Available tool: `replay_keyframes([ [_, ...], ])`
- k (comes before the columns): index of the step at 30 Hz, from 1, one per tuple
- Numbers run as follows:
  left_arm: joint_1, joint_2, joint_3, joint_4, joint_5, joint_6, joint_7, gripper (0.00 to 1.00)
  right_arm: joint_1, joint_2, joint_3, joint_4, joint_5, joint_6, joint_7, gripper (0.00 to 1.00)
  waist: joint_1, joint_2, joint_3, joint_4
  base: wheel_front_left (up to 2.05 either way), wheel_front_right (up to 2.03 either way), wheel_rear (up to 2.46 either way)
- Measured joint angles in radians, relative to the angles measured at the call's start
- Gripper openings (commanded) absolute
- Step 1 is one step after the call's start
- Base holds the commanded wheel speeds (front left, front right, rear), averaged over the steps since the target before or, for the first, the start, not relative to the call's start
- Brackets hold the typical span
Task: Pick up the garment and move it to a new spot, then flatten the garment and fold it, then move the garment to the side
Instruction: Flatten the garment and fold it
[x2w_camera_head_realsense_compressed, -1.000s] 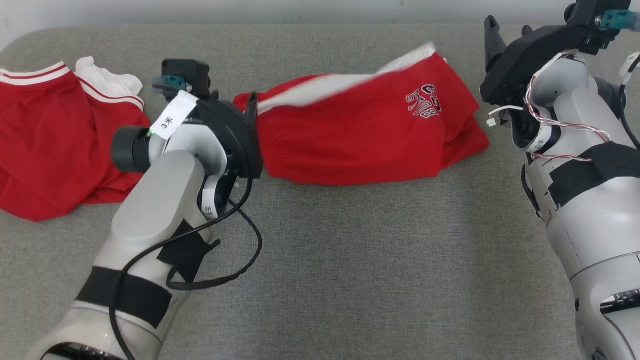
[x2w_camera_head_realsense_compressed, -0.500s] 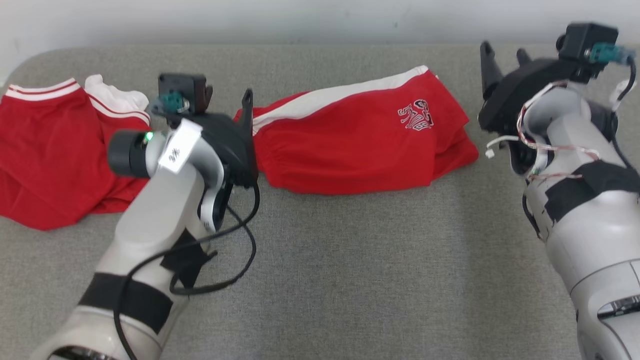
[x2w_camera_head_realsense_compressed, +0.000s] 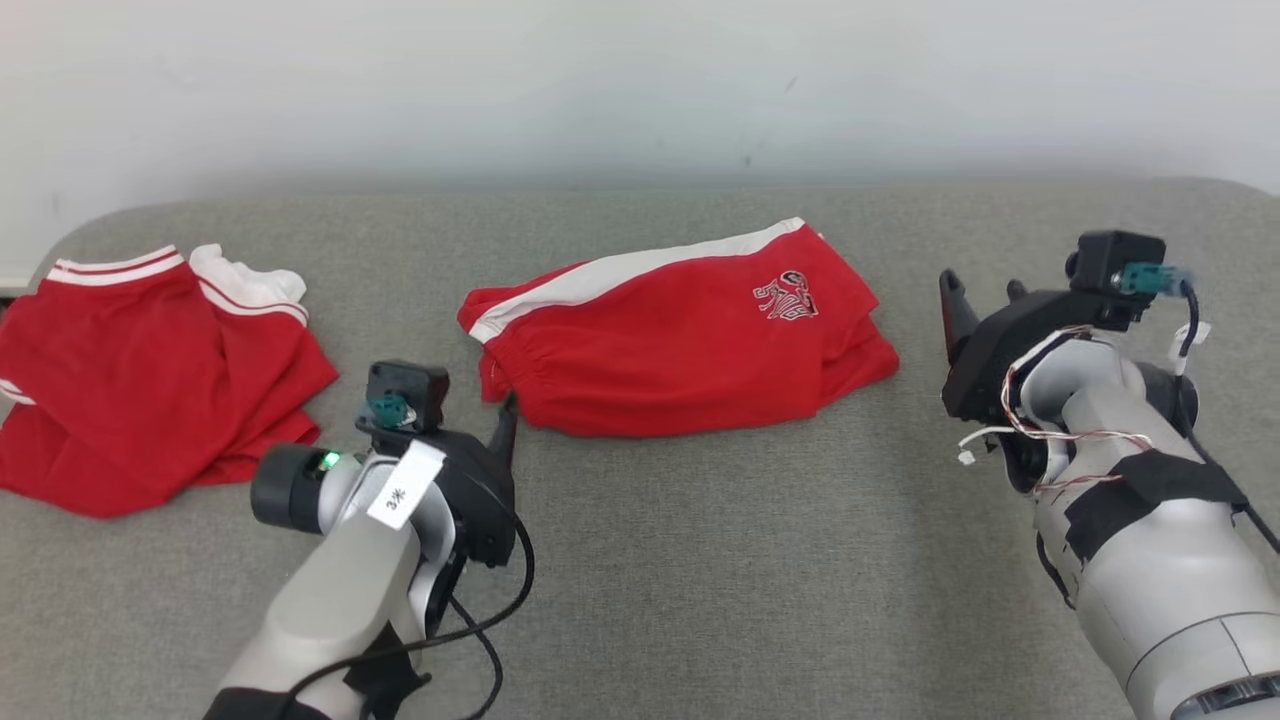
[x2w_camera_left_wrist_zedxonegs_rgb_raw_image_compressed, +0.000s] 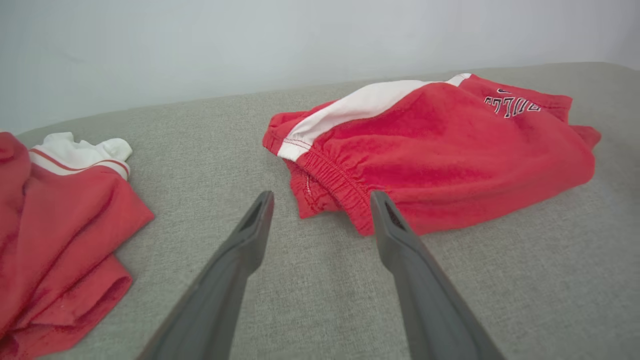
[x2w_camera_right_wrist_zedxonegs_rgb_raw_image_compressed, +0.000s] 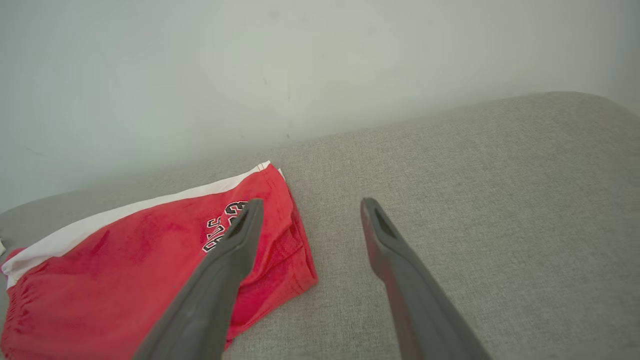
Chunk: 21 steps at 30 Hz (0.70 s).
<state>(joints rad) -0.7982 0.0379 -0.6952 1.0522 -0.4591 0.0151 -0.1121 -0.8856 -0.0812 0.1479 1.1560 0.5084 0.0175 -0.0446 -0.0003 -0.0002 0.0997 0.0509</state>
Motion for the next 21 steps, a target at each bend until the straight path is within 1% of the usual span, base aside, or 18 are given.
replay_keyframes([
  [3, 0.012, -0.003, -0.012, 0.001, 0.007, -0.008, 0.003, 1.00, 0.012, 0.001, 0.004, 0.003, 0.000, 0.000, -0.001, 1.00, 0.0001, 0.0001, 0.002, -0.010, 0.00, 0.00, 0.00],
  [10, 0.006, -0.002, -0.026, 0.002, 0.017, -0.003, 0.008, 1.00, 0.017, 0.005, 0.004, 0.007, 0.000, -0.001, -0.006, 1.00, 0.0002, 0.0001, 0.054, -0.011, 0.00, 0.00, 0.00],
  [18, -0.061, -0.003, -0.036, 0.006, 0.030, 0.008, 0.016, 1.00, -0.029, 0.009, -0.001, 0.005, 0.002, -0.010, -0.009, 1.00, 0.0004, 0.0002, 0.131, 0.002, 0.00, 0.00, 0.00],
  [21, -0.073, -0.003, -0.044, 0.009, 0.031, -0.001, 0.029, 1.00, -0.044, 0.010, -0.003, 0.008, 0.011, -0.013, -0.008, 1.00, 0.0004, 0.0002, 0.154, 0.012, 0.00, 0.00, 0.00],
])
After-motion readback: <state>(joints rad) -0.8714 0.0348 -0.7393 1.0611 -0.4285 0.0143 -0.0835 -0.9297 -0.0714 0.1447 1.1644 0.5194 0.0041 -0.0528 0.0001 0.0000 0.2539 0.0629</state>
